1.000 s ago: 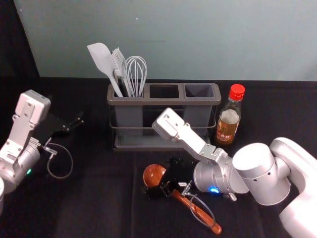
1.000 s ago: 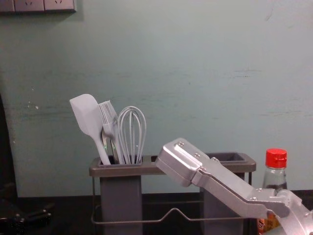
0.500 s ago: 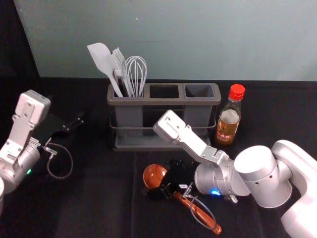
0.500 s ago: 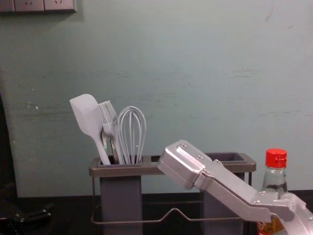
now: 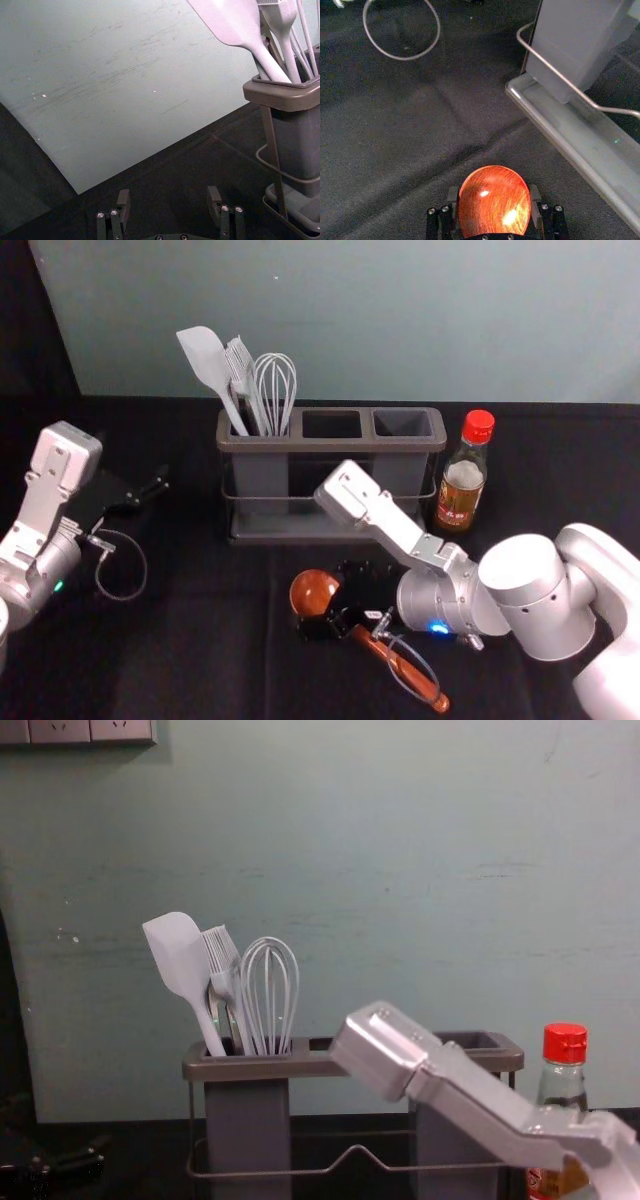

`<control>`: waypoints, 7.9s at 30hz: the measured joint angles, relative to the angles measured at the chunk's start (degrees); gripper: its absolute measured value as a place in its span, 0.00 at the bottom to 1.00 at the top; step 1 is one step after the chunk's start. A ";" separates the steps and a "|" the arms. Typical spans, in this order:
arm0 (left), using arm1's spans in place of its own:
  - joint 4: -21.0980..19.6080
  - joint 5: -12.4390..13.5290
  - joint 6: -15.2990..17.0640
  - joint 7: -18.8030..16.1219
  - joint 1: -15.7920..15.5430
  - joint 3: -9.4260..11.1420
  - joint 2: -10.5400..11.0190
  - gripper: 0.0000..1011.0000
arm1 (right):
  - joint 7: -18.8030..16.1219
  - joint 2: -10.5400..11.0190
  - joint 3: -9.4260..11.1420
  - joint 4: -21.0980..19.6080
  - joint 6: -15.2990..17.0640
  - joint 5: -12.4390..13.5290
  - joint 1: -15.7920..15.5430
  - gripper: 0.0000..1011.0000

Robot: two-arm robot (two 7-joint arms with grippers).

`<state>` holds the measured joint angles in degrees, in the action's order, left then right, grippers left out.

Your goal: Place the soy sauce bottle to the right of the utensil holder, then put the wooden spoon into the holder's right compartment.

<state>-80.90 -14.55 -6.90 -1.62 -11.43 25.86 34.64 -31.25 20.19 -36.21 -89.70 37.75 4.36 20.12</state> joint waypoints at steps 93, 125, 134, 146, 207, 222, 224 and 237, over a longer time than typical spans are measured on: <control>0.00 0.00 0.00 0.00 0.00 0.00 0.00 0.99 | 16.25 -16.26 21.57 17.26 -59.02 5.94 7.49 0.83; 0.00 0.00 0.00 0.00 0.00 0.00 0.00 0.99 | 13.58 -17.40 22.71 23.36 -62.87 5.02 5.71 0.83; 0.00 0.00 0.00 0.00 0.00 0.00 0.00 0.99 | 13.20 -17.07 23.00 23.34 -62.83 5.44 4.39 0.83; 0.00 0.00 0.00 0.00 0.00 0.00 0.00 0.99 | 12.68 -16.60 22.93 23.37 -62.68 5.70 2.71 0.83; 0.00 0.00 0.00 0.00 0.00 0.00 0.00 0.99 | 14.68 -7.76 27.26 -1.21 -59.58 6.17 -20.25 0.99; 0.00 0.00 0.00 0.00 0.00 0.00 0.00 0.99 | 15.76 -8.24 32.57 -2.07 -73.42 3.20 -28.22 0.99; 0.00 0.00 0.00 0.00 0.00 0.01 0.00 0.99 | 17.04 -8.60 34.27 -2.15 -72.90 2.06 -28.64 0.99; 0.00 0.00 0.00 0.00 0.00 0.00 0.00 0.99 | 24.55 -10.02 38.81 -3.74 -55.04 -8.00 -26.96 0.99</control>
<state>-80.90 -14.55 -6.91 -1.62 -11.43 25.86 34.65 -6.71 10.16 2.60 -93.44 -17.29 -3.64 -6.84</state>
